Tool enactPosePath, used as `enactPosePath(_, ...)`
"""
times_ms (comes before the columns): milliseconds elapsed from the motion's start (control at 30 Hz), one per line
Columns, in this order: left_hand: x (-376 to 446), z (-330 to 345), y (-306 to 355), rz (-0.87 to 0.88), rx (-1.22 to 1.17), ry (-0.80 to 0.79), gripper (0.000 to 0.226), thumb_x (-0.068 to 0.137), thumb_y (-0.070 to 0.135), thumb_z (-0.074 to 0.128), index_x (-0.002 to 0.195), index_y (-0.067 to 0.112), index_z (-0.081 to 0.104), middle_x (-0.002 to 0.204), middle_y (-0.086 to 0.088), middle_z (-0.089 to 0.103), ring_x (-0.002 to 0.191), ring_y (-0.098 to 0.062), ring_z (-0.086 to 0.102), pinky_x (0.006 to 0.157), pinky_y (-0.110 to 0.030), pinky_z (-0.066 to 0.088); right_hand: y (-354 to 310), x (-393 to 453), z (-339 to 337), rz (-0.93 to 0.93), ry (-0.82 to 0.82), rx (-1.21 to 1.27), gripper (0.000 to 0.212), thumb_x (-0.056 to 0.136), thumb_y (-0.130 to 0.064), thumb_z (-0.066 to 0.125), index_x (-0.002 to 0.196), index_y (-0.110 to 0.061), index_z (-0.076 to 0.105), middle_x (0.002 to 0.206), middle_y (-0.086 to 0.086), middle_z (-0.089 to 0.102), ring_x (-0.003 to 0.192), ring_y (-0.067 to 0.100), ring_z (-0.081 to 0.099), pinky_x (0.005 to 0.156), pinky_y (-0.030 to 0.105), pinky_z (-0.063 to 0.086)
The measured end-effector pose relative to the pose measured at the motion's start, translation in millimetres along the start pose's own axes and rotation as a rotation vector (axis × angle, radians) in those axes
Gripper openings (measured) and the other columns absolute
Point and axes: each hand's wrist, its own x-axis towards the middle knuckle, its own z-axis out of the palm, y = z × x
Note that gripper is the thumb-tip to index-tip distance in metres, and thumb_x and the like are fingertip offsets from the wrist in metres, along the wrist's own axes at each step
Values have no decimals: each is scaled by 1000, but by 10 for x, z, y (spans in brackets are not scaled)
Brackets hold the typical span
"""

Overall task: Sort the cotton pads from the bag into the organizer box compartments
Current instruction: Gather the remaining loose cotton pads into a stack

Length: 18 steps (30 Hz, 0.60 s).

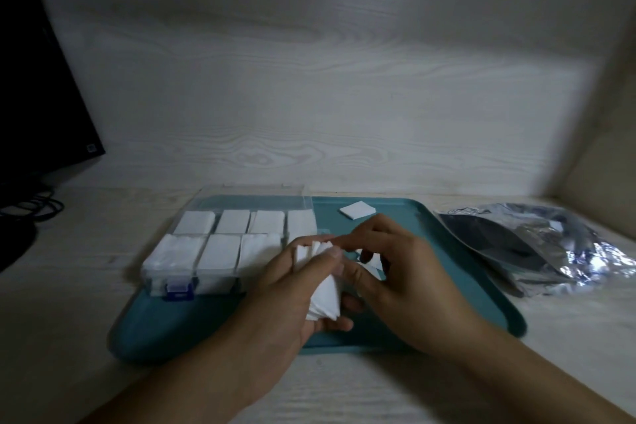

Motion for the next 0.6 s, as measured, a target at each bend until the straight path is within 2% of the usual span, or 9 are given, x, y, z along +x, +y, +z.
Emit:
enactPosePath(100,18,-8,-6,28,7,42,36,77,24,62,111,20,70,94,-19,73,63,-29,67,47,-32,50,119,64,-57,71,62,-24,23,93,-13,61,109,-23,73,98,-10,59,87,1,57,70,8,39)
enactPosePath(167,21,-14,14,52,14,53,29,80,23,60,108,19,71,96,-19,73,63,-27,67,46,-30,48,255,130,-140,168,53,-101,23,94,-18,60,112,-25,71,105,-13,59,95,0,55,77,11,38)
enactPosePath(233,22,-4,45,60,-7,57,36,75,27,61,108,15,68,95,-19,73,60,-25,65,45,-28,47,380,164,-200,207,-74,-253,25,93,-29,61,118,-30,67,120,-9,56,116,9,45,93,20,35)
enactPosePath(333,17,24,88,57,-31,75,44,71,35,59,106,11,67,90,-18,73,55,-22,63,42,-26,45,456,132,-178,230,-354,-417,41,92,-40,60,133,-38,54,146,-5,37,139,20,20,114,34,24)
enactPosePath(433,14,29,103,27,-39,76,47,73,41,55,107,10,66,88,-16,72,54,-21,61,43,-25,44,474,111,-131,272,-501,-471,51,93,-44,57,141,-44,41,159,-8,17,148,24,1,121,46,12)
enactPosePath(500,13,31,101,20,-43,79,47,72,40,56,107,10,66,87,-16,72,54,-21,61,44,-25,44,495,119,-156,284,-515,-456,51,91,-46,59,139,-45,42,159,-8,17,148,24,1,121,48,12)
enactPosePath(600,20,27,88,27,-54,86,44,72,38,57,104,10,67,86,-17,71,53,-22,61,43,-26,44,486,122,-166,253,-460,-376,49,88,-44,65,134,-40,50,149,-7,36,141,19,23,117,39,24)
